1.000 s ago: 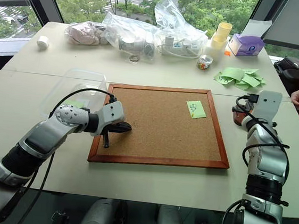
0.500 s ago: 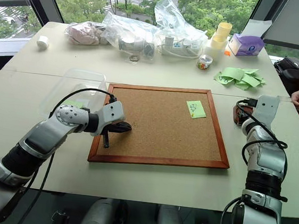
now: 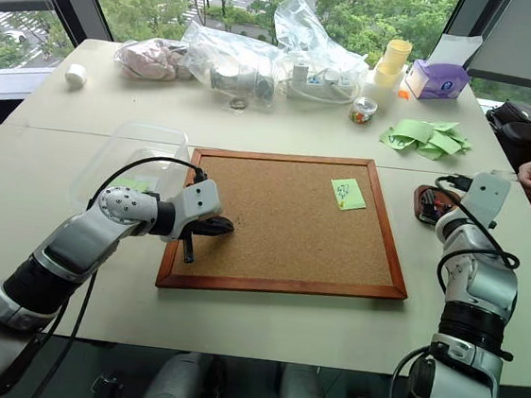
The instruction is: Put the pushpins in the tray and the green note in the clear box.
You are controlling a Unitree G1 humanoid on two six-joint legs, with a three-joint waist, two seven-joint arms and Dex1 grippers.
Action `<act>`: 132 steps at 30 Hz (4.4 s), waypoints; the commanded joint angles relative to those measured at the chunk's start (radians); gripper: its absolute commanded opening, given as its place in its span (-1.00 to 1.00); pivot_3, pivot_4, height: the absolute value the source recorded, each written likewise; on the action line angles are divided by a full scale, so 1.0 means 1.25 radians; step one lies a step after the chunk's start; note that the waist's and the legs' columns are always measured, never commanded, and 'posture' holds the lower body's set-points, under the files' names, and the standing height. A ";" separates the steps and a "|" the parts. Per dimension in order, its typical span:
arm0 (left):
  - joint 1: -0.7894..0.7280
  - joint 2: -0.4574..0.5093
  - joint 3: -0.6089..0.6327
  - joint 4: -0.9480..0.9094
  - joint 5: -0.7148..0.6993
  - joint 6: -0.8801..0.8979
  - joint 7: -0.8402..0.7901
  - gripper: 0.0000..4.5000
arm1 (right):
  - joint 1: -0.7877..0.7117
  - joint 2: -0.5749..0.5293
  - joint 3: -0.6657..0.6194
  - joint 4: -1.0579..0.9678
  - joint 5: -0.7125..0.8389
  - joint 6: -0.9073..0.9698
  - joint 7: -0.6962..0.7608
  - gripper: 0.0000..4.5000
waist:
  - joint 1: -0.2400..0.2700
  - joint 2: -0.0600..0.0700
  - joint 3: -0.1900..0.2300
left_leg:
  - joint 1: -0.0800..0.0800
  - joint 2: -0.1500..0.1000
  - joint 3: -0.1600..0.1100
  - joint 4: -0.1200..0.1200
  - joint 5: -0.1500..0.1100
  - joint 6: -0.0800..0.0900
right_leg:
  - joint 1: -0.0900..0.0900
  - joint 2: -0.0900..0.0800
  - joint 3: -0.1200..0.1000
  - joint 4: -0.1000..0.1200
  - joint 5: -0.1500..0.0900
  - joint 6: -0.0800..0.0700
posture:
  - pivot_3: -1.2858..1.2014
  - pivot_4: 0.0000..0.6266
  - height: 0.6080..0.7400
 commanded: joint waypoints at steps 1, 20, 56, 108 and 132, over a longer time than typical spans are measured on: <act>0.009 -0.001 -0.014 0.008 0.008 0.005 -0.002 -1.00 | -0.019 -0.001 -0.044 -0.029 0.053 0.025 -0.004 0.97 | 0.002 0.000 0.000 | 0.000 0.000 0.000 0.000 0.000 0.000 | 0.000 0.000 0.000 0.000 0.000 0.000 | 0.03 -0.52 0.93; 0.013 0.003 -0.017 0.006 0.009 0.005 -0.008 -1.00 | 0.177 -0.092 0.197 -0.381 0.120 -0.002 0.365 0.97 | 0.002 0.000 0.000 | 0.000 0.000 -0.001 0.000 0.000 0.000 | 0.000 0.000 0.000 0.000 0.000 0.000 | 0.03 -0.52 0.93; 0.017 0.004 -0.015 0.001 0.014 0.002 -0.001 -1.00 | 0.130 -0.028 0.393 -0.139 -0.033 -0.074 0.439 -0.99 | 0.002 -0.001 -0.001 | 0.000 0.000 -0.001 0.000 -0.001 0.001 | 0.001 0.000 0.000 0.000 0.000 0.000 | 0.03 -0.52 0.93; -0.465 -0.621 0.659 0.588 -0.542 0.336 0.404 0.98 | 0.061 -0.185 0.377 -0.498 -0.043 -0.131 0.515 -1.00 | 0.004 -0.005 0.001 | -0.004 -0.003 -0.004 0.001 0.000 0.000 | -0.001 0.000 -0.002 -0.002 0.000 0.000 | 0.03 -0.52 0.93; -0.452 -0.628 0.514 0.731 -0.450 0.153 0.332 -0.97 | 0.081 -0.150 0.366 -0.561 -0.027 -0.089 0.468 -1.00 | 0.004 -0.005 0.002 | -0.004 -0.004 -0.004 0.001 0.000 0.000 | -0.001 0.000 -0.002 -0.003 0.000 0.000 | 0.03 -0.52 0.93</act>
